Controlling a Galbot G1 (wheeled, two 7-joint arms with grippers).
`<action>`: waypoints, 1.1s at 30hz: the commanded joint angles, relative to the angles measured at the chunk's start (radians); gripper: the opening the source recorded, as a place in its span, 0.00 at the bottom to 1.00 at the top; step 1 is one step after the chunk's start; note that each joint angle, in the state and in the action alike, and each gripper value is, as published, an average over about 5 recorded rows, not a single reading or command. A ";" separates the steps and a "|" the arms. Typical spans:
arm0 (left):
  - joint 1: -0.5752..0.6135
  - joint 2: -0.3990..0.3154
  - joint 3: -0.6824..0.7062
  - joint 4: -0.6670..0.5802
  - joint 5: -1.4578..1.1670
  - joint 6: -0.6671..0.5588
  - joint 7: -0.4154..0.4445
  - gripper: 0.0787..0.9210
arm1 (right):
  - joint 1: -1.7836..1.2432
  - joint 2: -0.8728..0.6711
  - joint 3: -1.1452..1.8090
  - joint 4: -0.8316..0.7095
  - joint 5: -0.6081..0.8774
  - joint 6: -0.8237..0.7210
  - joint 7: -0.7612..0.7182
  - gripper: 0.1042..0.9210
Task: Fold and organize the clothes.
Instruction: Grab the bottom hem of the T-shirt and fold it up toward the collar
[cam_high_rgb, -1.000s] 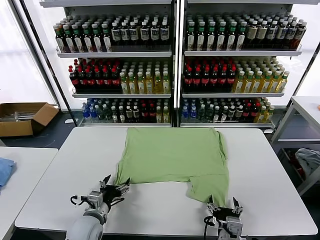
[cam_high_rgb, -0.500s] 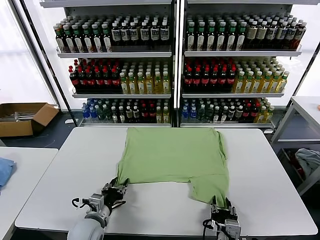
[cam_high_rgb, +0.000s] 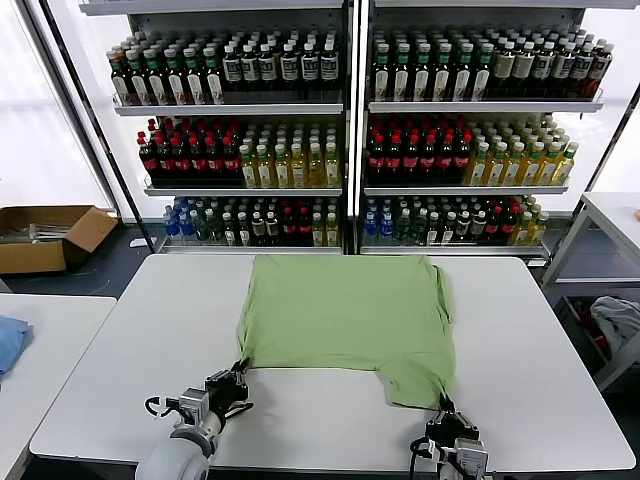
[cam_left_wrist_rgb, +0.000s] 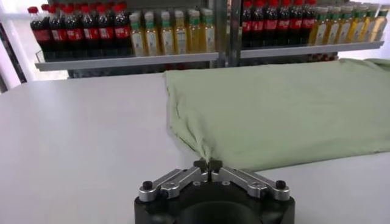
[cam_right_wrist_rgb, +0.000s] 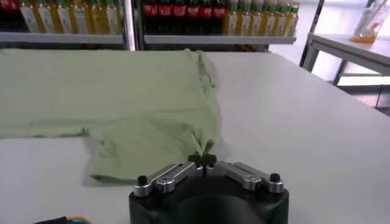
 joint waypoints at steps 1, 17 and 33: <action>-0.009 -0.009 -0.007 -0.068 -0.028 -0.062 -0.010 0.01 | 0.017 -0.003 0.035 0.063 0.021 0.035 -0.018 0.00; -0.215 0.007 0.055 0.064 -0.069 -0.104 -0.045 0.01 | 0.309 -0.039 0.053 -0.088 0.025 0.030 -0.033 0.00; -0.414 -0.025 0.078 0.318 -0.098 -0.104 -0.065 0.01 | 0.554 -0.066 -0.022 -0.399 0.009 0.022 -0.052 0.00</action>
